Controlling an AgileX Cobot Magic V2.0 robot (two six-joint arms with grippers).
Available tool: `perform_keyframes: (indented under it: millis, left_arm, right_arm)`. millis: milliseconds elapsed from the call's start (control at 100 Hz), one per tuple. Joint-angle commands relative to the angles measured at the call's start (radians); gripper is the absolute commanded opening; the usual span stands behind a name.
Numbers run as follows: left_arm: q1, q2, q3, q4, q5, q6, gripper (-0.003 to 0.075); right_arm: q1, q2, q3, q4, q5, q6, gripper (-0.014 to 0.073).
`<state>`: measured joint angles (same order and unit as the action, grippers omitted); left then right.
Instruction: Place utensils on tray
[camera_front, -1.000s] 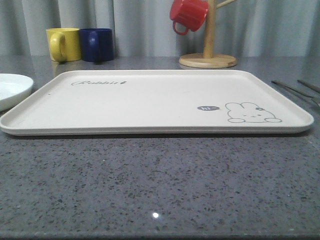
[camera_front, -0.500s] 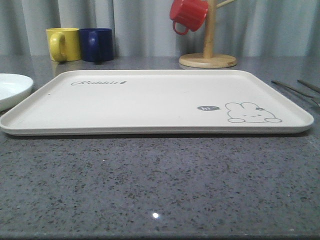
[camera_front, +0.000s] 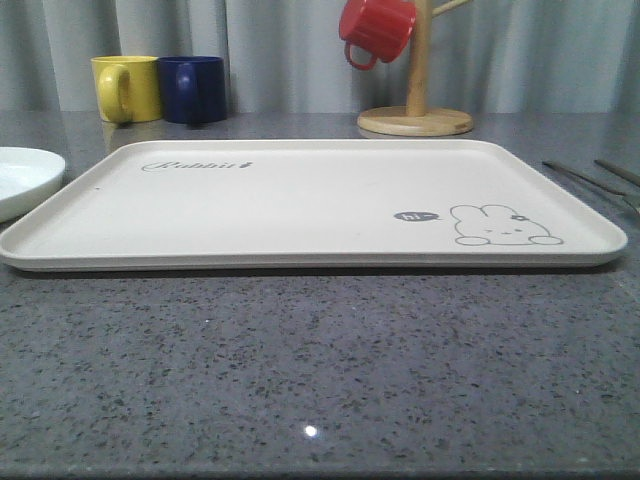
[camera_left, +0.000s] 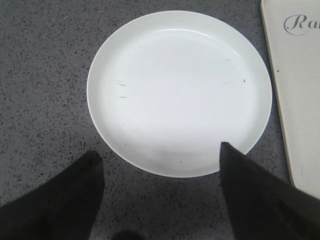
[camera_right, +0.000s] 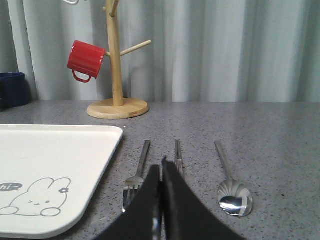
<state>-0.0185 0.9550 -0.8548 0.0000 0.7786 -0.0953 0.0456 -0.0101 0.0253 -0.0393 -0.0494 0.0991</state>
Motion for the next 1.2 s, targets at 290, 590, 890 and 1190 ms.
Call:
perform_keyframes:
  millis: [290,590,890,1190]
  left_arm:
    - [0.084,0.343,-0.304,0.031,0.069,0.016,0.0475]
    - [0.209,0.565,-0.451,-0.108,0.151,0.184,0.0475]
    - [0.257,0.681,-0.451,-0.108,0.14,0.187,0.0474]
    - [0.257,0.74,-0.451,-0.12,0.14,0.197,0.0472]
  right_arm:
    - [-0.007,-0.019,0.002,0.002,-0.083,-0.008,-0.0069]
    - [-0.007,-0.019,0.002,0.002,-0.083,-0.008,-0.0069]
    - [-0.007,-0.019,0.002,0.002,-0.083,-0.008,-0.0069]
    - [-0.007,-0.019,0.002,0.002,-0.083,-0.008,-0.0069]
